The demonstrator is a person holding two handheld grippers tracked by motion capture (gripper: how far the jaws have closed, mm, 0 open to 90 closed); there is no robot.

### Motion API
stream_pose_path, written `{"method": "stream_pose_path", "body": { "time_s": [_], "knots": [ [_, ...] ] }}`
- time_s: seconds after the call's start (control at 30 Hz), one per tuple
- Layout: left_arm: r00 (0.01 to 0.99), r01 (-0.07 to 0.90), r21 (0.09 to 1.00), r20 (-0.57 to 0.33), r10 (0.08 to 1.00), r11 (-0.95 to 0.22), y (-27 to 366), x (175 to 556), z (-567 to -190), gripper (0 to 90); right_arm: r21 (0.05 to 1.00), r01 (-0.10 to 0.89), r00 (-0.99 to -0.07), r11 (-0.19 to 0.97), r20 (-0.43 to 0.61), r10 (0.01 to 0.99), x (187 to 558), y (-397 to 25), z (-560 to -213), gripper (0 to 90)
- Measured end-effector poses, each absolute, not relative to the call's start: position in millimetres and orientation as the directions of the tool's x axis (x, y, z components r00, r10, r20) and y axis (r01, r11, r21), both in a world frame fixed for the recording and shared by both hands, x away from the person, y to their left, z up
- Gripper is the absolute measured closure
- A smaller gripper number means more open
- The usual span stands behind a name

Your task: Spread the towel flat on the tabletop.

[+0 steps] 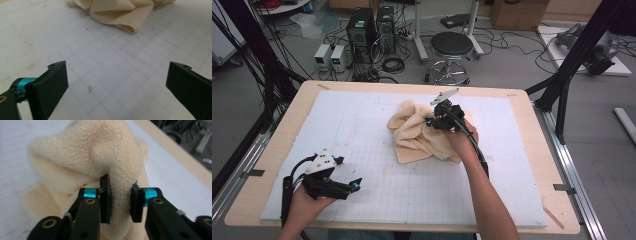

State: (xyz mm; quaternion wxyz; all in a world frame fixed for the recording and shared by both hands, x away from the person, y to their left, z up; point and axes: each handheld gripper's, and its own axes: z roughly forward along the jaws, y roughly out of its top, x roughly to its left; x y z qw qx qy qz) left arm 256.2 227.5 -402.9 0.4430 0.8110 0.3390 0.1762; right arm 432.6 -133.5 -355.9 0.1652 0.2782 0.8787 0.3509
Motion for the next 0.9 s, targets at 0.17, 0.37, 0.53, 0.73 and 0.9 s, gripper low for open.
{"method": "stream_pose_path", "body": {
  "time_s": [0.17, 0.37, 0.53, 0.73, 0.9],
  "knots": [
    [0.777, 0.355, 0.829, -0.004, 0.630, -0.432, 194, 266, -401, 12.5, 0.724, 0.378, -0.792, 0.577, -0.070, 0.607, 427, -141, -355, 51.2],
    [0.821, 0.325, 0.811, 0.012, 0.570, -0.486, 151, 286, -406, 25.2, 0.778, 0.297, -0.806, 0.553, -0.107, 0.583, 385, -163, -339, 45.9],
    [0.827, 0.312, 0.797, 0.040, 0.561, -0.517, 133, 303, -411, 37.7, 0.799, 0.251, -0.827, 0.547, -0.117, 0.550, 356, -176, -343, 45.5],
    [0.823, 0.361, 0.787, -0.017, 0.568, -0.500, 119, 325, -420, 46.1, 0.778, 0.221, -0.873, 0.589, -0.112, 0.475, 331, -177, -367, 49.0],
    [0.822, 0.388, 0.764, -0.034, 0.569, -0.515, 104, 338, -431, 53.2, 0.744, 0.270, -0.865, 0.611, -0.091, 0.494, 340, -181, -403, 51.0]
  ]
}}
